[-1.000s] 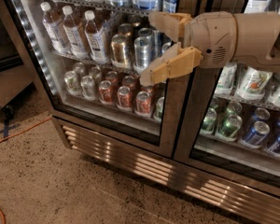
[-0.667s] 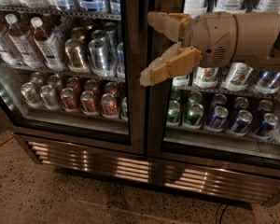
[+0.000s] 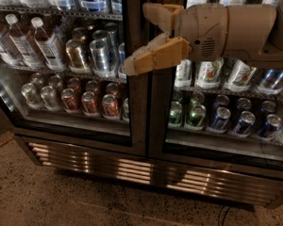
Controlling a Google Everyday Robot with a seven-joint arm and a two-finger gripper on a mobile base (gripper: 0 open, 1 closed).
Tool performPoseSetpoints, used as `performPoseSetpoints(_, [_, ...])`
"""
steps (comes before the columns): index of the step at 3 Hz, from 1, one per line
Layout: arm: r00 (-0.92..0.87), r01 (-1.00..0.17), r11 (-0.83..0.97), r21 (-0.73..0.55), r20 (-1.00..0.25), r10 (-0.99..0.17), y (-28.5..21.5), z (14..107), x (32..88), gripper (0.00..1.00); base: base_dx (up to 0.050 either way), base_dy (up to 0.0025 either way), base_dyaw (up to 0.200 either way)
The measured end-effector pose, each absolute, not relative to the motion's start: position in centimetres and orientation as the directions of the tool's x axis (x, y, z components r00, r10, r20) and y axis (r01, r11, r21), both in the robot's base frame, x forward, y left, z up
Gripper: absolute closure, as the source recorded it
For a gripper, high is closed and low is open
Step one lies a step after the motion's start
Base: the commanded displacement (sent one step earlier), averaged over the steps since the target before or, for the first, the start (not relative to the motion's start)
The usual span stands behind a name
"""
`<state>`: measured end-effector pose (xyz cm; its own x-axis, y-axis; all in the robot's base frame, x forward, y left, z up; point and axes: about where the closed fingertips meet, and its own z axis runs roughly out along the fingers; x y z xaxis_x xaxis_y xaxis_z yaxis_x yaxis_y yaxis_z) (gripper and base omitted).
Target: Open left fridge door
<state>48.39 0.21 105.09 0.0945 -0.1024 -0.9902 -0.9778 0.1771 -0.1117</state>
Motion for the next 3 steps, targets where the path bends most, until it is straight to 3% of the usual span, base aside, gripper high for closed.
performPoseSetpoints(1, [0.051,-0.978,0.198,-0.070,-0.994,-0.098,-0.60,103.07,49.18,0.00,0.000,0.00000,0.000])
performPoseSetpoints(2, [0.051,-0.978,0.198,-0.070,-0.994,-0.098,-0.60,103.07,49.18,0.00,0.000,-0.00001,0.192])
performPoseSetpoints(3, [0.051,-0.978,0.198,-0.070,-0.994,-0.098,-0.60,103.07,49.18,0.00,0.000,0.00000,0.000])
